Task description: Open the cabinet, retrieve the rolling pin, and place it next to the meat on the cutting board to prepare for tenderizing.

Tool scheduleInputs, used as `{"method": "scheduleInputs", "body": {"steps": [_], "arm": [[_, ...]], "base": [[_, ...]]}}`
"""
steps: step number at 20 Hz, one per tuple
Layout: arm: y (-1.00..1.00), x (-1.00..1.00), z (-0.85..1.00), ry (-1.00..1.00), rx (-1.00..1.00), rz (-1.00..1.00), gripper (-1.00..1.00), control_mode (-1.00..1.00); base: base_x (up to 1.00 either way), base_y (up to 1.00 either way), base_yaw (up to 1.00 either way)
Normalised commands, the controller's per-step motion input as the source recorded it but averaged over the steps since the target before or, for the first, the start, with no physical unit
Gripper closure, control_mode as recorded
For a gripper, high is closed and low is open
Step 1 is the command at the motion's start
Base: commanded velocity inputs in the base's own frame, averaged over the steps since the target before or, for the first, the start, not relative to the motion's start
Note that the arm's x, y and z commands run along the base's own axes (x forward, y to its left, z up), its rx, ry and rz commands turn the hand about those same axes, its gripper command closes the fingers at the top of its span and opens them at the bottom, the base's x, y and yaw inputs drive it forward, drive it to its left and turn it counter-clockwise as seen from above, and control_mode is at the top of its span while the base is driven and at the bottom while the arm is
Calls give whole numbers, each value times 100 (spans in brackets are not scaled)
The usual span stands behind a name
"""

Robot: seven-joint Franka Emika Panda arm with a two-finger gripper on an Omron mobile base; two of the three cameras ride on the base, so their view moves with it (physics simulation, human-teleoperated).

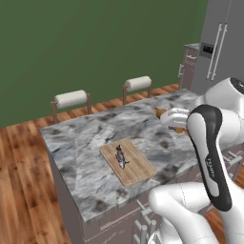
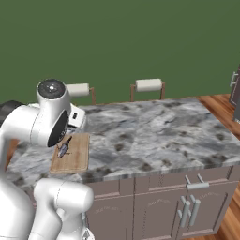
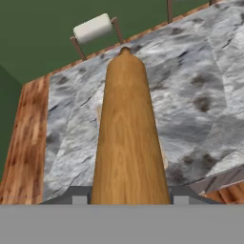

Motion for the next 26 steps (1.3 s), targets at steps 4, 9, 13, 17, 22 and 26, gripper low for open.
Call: {"method": "scheduleInputs", "body": {"steps": [4, 9, 13, 17, 22, 26], "arm": [[0, 0, -34, 13, 0, 2, 100, -100], [0, -4, -24, 0, 4, 2, 100, -100], [0, 0, -37, -9, 2, 9, 100, -100], [3, 1, -49, -10, 0, 12, 100, -100], [10, 17, -46, -1, -1, 12, 100, -100], [14, 18, -26, 1, -2, 9, 100, -100]], "base": [[0, 0, 0], [0, 0, 0], [0, 0, 0], [0, 0, 0], [0, 0, 0], [0, 0, 0]]}}
